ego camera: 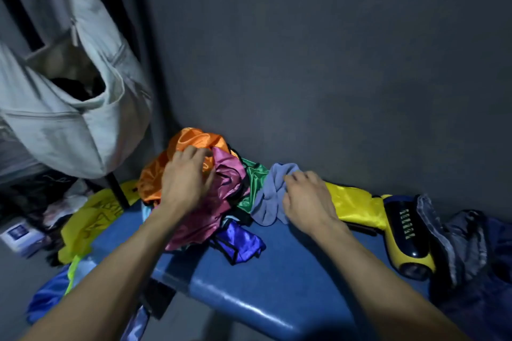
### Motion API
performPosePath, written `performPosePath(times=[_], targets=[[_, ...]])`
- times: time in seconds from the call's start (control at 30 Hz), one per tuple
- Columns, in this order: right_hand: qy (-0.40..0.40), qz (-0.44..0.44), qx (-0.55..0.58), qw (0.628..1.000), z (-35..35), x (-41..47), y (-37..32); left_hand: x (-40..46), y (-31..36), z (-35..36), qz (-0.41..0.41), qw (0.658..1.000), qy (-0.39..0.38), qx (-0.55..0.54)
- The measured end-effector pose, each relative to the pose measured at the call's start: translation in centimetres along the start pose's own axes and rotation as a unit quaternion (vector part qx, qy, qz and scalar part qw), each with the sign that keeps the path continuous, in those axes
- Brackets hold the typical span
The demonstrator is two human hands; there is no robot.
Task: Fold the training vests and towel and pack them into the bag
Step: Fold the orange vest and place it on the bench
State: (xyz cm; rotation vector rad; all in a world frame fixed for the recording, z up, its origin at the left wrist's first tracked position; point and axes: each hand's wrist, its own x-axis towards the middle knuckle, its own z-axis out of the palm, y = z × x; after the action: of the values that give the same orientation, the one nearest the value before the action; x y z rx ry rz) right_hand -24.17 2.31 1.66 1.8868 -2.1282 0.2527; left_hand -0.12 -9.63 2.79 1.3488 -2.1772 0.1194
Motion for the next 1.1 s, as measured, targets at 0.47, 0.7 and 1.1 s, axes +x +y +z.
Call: performPosePath(times=[0.47, 0.7, 1.1], targets=[[-0.278, -0.13, 0.174, 0.936, 0.4, 0.4, -13.6, 2.9, -0.5, -6.8, -0.044, 0.94, 0.009, -0.338], [-0.255, -0.103, 0.202, 0.94, -0.1, 0.4, -14.0, 7.1, 6.5, -20.3, 0.172, 0.856, 0.126, -0.471], [0.084, 0.044, 0.681, 0.726, -14.3, -2.4, -10.4, 7.3, 15.0, -31.1, 0.302, 0.792, 0.078, -0.525]])
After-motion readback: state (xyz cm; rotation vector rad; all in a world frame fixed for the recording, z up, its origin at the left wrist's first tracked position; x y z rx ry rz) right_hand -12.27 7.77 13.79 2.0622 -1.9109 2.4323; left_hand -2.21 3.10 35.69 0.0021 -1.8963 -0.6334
